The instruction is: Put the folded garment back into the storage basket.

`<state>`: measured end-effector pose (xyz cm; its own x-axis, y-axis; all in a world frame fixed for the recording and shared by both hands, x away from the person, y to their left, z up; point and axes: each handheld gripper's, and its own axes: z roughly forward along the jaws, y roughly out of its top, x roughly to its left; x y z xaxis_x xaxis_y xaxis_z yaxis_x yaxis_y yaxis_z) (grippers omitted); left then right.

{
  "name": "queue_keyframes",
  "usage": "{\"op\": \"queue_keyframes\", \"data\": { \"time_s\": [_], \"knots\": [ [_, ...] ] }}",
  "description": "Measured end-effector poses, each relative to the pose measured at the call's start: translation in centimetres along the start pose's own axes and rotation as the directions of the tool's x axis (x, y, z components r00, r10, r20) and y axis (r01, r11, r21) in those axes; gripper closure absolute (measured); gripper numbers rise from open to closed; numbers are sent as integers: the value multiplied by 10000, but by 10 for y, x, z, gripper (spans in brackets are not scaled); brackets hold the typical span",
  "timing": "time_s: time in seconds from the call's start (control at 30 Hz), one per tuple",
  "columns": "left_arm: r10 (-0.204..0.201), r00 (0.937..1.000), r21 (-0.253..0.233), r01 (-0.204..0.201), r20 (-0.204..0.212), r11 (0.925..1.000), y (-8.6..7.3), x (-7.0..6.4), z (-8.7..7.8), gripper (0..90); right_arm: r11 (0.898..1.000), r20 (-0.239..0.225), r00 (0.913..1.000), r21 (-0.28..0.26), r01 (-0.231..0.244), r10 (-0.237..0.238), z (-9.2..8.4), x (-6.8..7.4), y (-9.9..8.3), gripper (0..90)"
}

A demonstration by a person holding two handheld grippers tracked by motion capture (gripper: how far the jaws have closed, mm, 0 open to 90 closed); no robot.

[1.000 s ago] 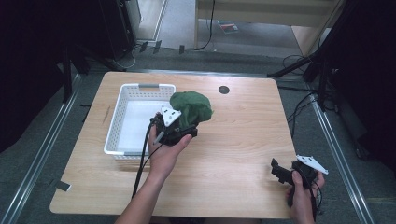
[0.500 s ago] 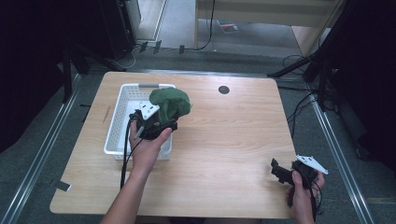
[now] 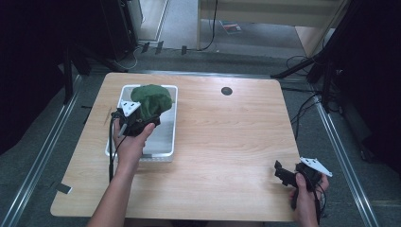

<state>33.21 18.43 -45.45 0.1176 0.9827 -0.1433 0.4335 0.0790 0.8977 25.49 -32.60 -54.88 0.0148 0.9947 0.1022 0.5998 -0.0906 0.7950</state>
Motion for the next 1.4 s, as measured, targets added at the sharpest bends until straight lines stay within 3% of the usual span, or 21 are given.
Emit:
{"op": "queue_keyframes", "data": {
  "time_s": [0.17, 0.23, 0.4, 0.53, 0.57, 0.67, 0.83, 1.03, 1.17, 1.33, 1.4],
  "knots": [
    [-84, 9993, 50, 86, -376, 10000, -1, 14, 9, 268, 10000, 5, 10000, -4, -19, 19, 0, 0, 0, 2],
    [-179, 9967, 398, 211, -787, 9990, -4, 20, 18, 268, 10000, -8, 10000, -1, -25, 25, 0, 0, 0, 1],
    [-330, 9955, 776, 399, -890, 9962, -5, 25, 28, 268, 10000, -25, 10000, 2, -18, 18, 0, 0, 0, 2],
    [-314, 9971, 1267, 400, -696, 9911, -5, 25, 38, 264, 10000, -32, 10000, -3, -31, 31, 0, 0, 0, 2],
    [-448, 9976, 1563, 526, -530, 9863, -6, 25, 44, 263, 10000, -31, 10000, -4, -31, 31, 0, 0, 0, 2],
    [-740, 9964, 1865, 806, -423, 9791, -7, 25, 51, 263, 10000, -28, 10000, -5, -26, 26, 0, 0, 0, 2],
    [-654, 9972, 2639, 730, -375, 9618, -9, 22, 64, 264, 10000, -39, 10000, -3, -43, 43, 0, 0, 0, 2],
    [-672, 9958, 3180, 835, -618, 9444, -12, 21, 72, 244, 10000, -76, 10000, 3, -41, 41, 0, -1, 0, 2],
    [-707, 9966, 3617, 812, -422, 9288, -13, 20, 75, 216, 10000, -77, 10000, -6, -48, 48, 0, -1, 0, 2],
    [-961, 9947, 3740, 1030, -372, 9217, -10, 23, 73, 135, 10000, -66, 10000, -13, -26, 26, 0, -1, 0, 1],
    [-1005, 9943, 3671, 1068, -363, 9240, -9, 24, 71, 112, 10000, -45, 10000, 0, -51, 51, 0, 0, 0, 2]
  ]
}}
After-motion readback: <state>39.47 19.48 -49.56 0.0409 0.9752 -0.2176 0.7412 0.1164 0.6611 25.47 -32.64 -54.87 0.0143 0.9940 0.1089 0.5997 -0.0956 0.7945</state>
